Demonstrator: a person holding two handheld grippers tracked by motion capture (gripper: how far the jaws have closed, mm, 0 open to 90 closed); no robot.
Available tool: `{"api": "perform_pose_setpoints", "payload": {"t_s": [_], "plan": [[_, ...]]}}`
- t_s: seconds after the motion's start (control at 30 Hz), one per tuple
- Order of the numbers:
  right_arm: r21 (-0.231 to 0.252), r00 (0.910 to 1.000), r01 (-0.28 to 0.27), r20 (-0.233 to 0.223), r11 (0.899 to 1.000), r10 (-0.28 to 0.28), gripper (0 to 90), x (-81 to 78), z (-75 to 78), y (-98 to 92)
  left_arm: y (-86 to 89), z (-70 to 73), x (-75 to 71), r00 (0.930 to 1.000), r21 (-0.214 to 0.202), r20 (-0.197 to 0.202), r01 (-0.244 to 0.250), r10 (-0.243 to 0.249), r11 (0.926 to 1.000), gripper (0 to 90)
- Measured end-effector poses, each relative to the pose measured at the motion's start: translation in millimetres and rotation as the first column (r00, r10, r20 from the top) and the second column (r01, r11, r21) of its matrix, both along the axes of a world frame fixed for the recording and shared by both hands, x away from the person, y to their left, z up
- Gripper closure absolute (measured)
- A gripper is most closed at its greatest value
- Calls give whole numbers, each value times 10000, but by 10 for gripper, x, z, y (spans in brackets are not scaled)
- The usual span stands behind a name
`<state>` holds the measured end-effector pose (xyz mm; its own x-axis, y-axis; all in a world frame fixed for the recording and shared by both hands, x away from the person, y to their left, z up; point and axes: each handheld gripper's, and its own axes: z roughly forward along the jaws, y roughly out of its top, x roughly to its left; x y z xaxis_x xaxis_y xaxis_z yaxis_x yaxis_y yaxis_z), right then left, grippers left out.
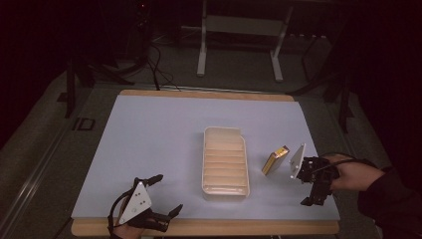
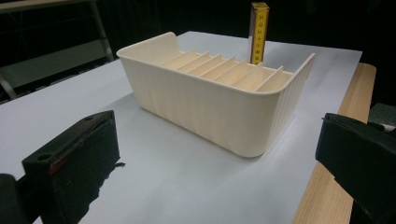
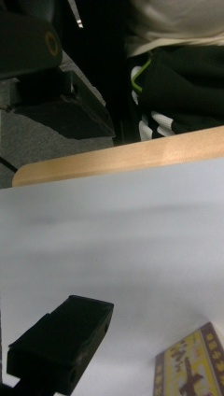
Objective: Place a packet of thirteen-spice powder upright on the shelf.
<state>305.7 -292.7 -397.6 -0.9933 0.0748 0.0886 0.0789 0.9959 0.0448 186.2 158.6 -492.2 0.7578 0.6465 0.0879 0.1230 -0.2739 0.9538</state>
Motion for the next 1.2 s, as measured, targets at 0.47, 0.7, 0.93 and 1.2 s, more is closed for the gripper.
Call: {"api": "perform_pose_setpoints", "payload": {"t_s": [0.47, 0.7, 0.93, 1.2], "plan": [[437, 9966, -428, 716, 9981, 396, 137, 88, 408, 77, 28, -8, -34, 9999, 77, -55, -88, 89, 9999, 0], [648, 9887, -576, 1417, 9962, 479, 142, 163, 580, 144, 39, -11, -39, 9999, 89, -96, -96, 97, 9999, 0], [395, 9761, -998, 1976, 9942, 901, 167, 297, 634, 251, 42, -13, -48, 9999, 35, -121, -106, 106, 9999, 0], [383, 9613, -1313, 2491, 9906, 1178, 229, 492, 575, 333, 56, -16, -60, 9999, 90, -132, -103, 105, 9999, 0]]}}
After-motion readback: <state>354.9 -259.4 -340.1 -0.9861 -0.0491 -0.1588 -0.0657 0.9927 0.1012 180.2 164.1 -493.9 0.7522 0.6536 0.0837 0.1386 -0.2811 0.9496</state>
